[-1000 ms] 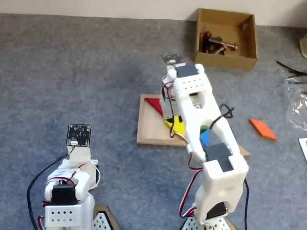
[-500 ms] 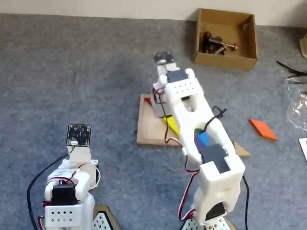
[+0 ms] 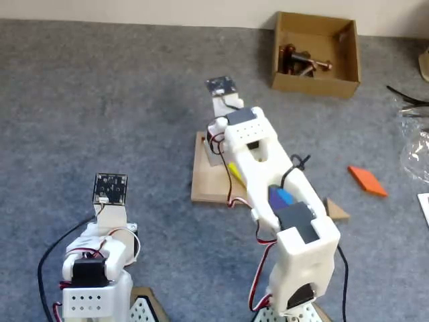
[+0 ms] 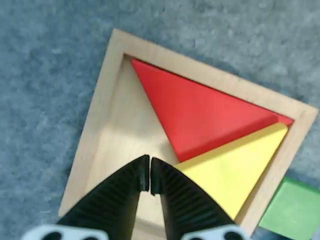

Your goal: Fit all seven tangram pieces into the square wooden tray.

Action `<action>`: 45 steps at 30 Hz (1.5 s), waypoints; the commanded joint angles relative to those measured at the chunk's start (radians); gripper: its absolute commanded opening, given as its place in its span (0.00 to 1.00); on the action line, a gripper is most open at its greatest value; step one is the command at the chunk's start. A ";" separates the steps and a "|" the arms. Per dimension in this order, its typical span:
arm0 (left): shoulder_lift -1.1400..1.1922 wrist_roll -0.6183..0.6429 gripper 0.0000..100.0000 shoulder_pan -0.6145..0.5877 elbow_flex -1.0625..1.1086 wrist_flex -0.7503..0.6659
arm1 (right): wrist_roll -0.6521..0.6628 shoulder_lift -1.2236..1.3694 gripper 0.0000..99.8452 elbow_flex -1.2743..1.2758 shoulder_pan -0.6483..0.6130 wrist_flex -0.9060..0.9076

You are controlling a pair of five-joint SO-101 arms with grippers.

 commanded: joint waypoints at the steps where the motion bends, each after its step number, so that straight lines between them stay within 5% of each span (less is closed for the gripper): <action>1: -0.005 -0.008 0.01 -0.015 0.022 0.008 | -0.003 -0.053 0.00 0.035 0.012 -0.051; 14: -0.005 -0.008 0.01 -0.015 0.022 0.008 | -0.003 -0.059 0.00 0.062 0.102 -0.045; 24: -0.005 -0.008 0.01 -0.015 0.022 0.008 | -0.003 -0.188 0.00 -0.111 0.147 0.217; 35: -0.005 -0.005 0.01 -0.008 0.022 0.008 | 0.000 -0.302 0.00 -0.113 0.298 0.282; 40: -0.005 -0.005 0.01 -0.010 0.022 0.008 | 0.183 -0.303 0.00 -0.114 0.355 0.338; 45: -0.005 -0.005 0.01 -0.013 0.022 0.008 | 0.201 -0.303 0.00 -0.120 0.424 0.401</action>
